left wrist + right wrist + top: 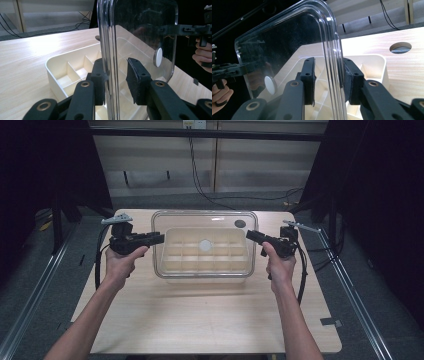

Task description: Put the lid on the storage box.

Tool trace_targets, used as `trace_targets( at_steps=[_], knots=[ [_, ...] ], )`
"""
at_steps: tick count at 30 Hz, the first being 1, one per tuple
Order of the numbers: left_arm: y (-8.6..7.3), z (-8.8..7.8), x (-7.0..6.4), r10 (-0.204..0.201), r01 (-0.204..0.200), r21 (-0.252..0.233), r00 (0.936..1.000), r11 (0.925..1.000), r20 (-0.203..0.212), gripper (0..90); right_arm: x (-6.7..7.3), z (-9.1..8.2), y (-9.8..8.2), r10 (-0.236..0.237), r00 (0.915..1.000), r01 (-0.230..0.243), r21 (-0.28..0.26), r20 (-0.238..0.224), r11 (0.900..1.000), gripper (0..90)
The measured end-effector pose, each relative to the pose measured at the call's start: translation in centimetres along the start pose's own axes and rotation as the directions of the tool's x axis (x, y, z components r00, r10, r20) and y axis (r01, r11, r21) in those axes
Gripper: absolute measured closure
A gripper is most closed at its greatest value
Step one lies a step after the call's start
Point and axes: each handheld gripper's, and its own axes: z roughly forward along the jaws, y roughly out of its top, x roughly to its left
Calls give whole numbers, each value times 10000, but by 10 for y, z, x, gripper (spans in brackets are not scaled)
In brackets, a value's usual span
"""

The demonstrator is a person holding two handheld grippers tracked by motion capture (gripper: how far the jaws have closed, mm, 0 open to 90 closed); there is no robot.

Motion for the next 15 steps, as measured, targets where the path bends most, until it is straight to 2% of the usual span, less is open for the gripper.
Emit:
trace_targets(
  at_steps=[10, 15],
  knots=[
    [1, 9, 6, -178, 178, 31, 9998, 9998, -74, 685, -6, 6, 5, 17, 9999, -17, 57, 169, 10000, 663],
    [5, 12, 8, -171, 172, 64, 9998, 9998, -112, 684, -11, 9, 5, 171, 9997, -172, 63, 157, 9998, 664]
  ],
)
